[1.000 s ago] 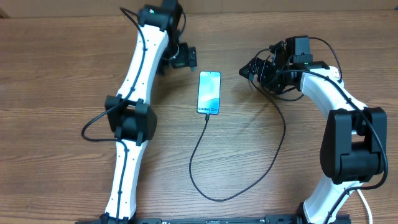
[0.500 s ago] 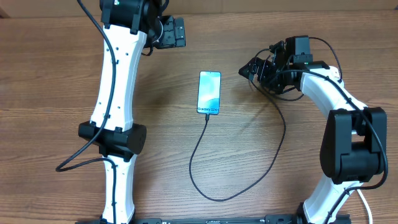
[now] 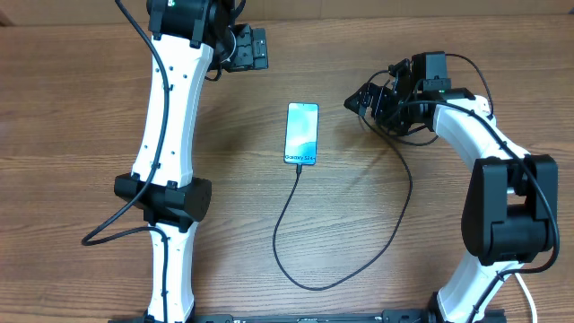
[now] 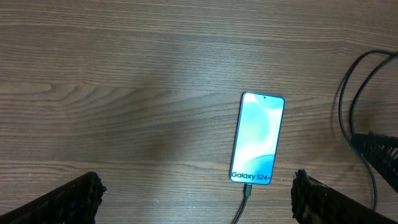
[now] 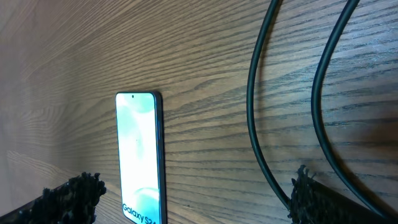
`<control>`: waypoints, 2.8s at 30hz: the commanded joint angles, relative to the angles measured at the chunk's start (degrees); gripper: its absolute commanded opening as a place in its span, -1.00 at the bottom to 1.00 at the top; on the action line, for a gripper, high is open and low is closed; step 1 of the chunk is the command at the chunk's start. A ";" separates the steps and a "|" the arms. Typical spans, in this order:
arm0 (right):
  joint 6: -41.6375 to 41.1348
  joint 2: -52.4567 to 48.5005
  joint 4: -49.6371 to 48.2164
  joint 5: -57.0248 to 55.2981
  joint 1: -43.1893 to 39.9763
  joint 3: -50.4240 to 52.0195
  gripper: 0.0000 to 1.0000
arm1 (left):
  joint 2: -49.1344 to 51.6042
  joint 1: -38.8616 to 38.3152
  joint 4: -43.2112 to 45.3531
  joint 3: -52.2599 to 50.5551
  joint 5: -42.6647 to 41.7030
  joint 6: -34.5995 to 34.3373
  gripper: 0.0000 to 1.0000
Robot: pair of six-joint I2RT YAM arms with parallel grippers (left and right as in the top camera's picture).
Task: Plug charger to phone and switch on socket
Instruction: 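Move the right gripper toward the white power strip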
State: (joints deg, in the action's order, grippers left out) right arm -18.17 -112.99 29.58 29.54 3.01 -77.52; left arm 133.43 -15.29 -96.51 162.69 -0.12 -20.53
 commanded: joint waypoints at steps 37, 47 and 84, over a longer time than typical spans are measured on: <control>5.22 4.02 18.29 -7.61 -0.20 -16.94 1.00 | 0.61 -0.13 -0.24 0.11 1.16 1.25 1.00; 5.18 4.04 30.14 -11.76 -2.16 -30.23 1.00 | 0.61 -0.13 -0.24 0.11 1.16 1.25 1.00; 17.14 3.15 31.50 -2.45 -33.48 -31.56 1.00 | 0.61 -0.11 -0.24 0.11 1.16 1.25 0.99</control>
State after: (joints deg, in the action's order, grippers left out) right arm -4.01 -110.76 61.08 28.16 -30.44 -107.68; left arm 133.43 -15.29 -96.64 162.69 0.27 -20.53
